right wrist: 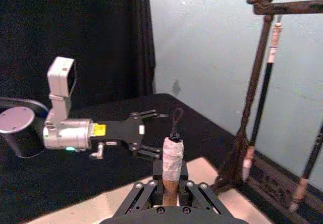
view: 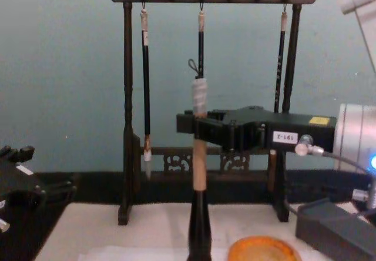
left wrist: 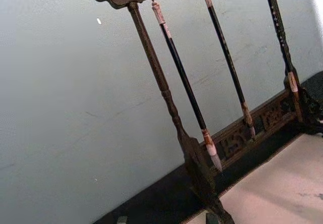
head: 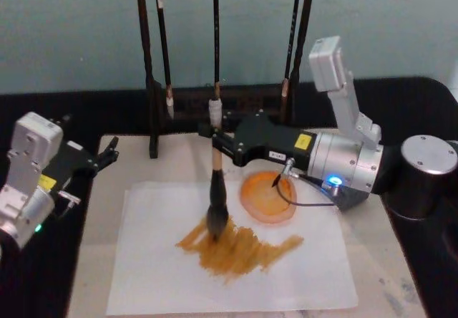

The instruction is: Pick up the brush from the inkstone, write on the paper, then place the brush back to its original position.

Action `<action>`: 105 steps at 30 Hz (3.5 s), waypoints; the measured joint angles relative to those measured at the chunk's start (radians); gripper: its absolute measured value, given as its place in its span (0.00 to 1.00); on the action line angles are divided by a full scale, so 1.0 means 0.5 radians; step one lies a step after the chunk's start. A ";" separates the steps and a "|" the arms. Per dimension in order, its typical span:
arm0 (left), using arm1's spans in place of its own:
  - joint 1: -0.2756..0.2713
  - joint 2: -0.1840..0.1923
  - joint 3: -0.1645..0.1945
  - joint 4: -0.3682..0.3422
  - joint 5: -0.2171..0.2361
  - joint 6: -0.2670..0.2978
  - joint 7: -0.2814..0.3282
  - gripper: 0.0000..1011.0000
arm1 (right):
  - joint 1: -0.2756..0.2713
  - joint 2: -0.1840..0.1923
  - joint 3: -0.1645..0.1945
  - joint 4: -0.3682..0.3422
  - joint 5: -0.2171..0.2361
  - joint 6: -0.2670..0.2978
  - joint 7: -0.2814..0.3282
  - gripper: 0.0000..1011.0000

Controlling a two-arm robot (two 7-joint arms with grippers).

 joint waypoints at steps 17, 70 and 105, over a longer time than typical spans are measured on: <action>0.000 0.000 0.000 0.000 0.000 0.000 0.000 1.00 | -0.037 0.019 0.093 -0.005 -0.031 -0.012 -0.074 0.15; 0.000 0.000 0.000 0.000 0.000 0.000 0.000 1.00 | -0.027 0.035 -0.032 -0.015 0.041 0.029 0.027 0.15; 0.000 0.000 0.000 0.000 0.000 0.000 0.000 1.00 | -0.164 -0.008 0.125 -0.204 0.086 0.050 -0.194 0.15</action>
